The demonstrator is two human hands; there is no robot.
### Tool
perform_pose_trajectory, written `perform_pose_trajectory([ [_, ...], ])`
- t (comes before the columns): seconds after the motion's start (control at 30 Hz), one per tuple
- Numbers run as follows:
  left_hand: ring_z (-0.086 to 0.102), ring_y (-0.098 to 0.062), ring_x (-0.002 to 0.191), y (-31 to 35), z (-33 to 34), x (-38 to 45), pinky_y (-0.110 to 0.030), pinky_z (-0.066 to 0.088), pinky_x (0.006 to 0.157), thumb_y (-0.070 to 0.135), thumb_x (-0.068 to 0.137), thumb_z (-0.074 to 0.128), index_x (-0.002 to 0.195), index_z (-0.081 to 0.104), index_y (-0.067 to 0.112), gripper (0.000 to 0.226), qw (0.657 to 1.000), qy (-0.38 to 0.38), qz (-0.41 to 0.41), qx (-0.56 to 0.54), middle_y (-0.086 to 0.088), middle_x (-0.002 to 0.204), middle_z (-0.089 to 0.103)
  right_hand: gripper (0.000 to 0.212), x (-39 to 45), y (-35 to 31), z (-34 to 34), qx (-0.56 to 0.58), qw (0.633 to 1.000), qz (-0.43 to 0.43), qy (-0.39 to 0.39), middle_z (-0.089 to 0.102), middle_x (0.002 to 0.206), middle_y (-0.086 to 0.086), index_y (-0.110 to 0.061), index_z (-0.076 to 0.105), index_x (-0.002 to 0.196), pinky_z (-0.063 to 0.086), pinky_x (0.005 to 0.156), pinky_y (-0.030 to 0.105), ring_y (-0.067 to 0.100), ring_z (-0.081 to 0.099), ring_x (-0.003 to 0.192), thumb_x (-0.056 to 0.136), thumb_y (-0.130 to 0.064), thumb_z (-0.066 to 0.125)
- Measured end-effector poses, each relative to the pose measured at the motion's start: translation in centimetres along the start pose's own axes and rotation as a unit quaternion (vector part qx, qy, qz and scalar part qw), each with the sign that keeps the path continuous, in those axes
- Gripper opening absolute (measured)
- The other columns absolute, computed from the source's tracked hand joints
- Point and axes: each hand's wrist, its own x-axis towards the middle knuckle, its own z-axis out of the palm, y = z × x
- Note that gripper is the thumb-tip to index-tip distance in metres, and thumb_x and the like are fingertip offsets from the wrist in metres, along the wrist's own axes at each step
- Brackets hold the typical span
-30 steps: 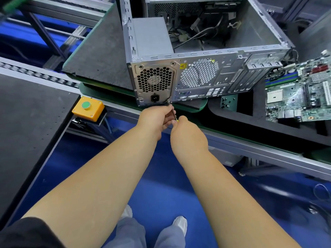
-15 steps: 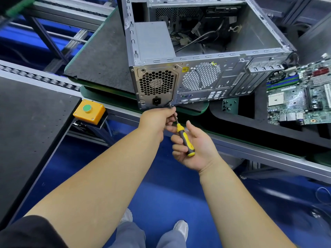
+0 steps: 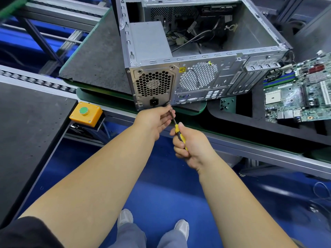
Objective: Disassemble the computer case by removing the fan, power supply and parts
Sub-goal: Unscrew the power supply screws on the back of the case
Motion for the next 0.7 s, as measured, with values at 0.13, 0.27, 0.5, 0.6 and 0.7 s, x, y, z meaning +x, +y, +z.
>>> perform_pose_trajectory([
  [0.13,0.07,-0.002,0.07,0.0,-0.1,0.1,-0.015,0.053,0.062,0.02,0.096,0.059,0.084,0.067,0.015,0.015,1.0,-0.006,-0.004,0.01,0.005,0.069,0.073,0.037,-0.7,-0.2,0.8,-0.379,0.906,-0.121,0.142,0.051,0.066,0.001,-0.016,0.051,0.085,0.035,0.057,0.032,0.02,0.045,0.06,0.104,-0.042,0.034],
  [0.27,0.07,-0.002,0.067,0.1,-0.1,0.0,-0.014,0.053,0.06,0.02,0.097,0.057,0.085,0.067,0.015,0.016,1.0,-0.006,0.0,0.01,0.005,0.069,0.074,0.028,-0.9,-0.3,1.7,-0.576,0.774,-0.15,0.217,0.043,0.067,-0.005,-0.018,0.036,0.088,0.021,0.047,0.03,0.012,0.036,0.055,0.105,-0.04,0.031],
  [0.5,0.069,-0.001,0.063,0.3,0.1,-0.1,-0.013,0.052,0.06,0.019,0.098,0.056,0.085,0.065,0.014,0.017,1.0,0.0,-0.007,0.009,0.007,0.064,0.072,0.024,-0.6,-0.7,2.2,-0.592,0.755,-0.171,0.225,0.041,0.071,-0.006,-0.019,0.035,0.088,0.02,0.049,0.03,0.021,0.044,0.069,0.104,-0.037,0.038],
  [0.6,0.067,0.0,0.062,0.3,0.3,-0.1,-0.011,0.051,0.055,0.018,0.1,0.054,0.084,0.063,0.014,0.019,1.0,0.006,-0.012,0.006,0.008,0.06,0.07,0.031,-0.7,-1.3,1.0,-0.35,0.923,-0.101,0.125,0.049,0.066,-0.002,-0.019,0.052,0.084,0.033,0.054,0.029,0.018,0.042,0.056,0.101,-0.043,0.045],
  [0.7,0.066,0.0,0.059,0.2,0.4,0.0,-0.01,0.05,0.052,0.016,0.1,0.053,0.083,0.062,0.014,0.019,1.0,0.011,-0.01,-0.003,0.008,0.058,0.069,0.044,-1.2,-1.4,-0.3,0.071,0.996,0.04,-0.033,0.052,0.063,0.003,-0.007,0.066,0.097,0.033,0.047,0.022,0.011,0.037,0.043,0.101,-0.045,0.044],
])
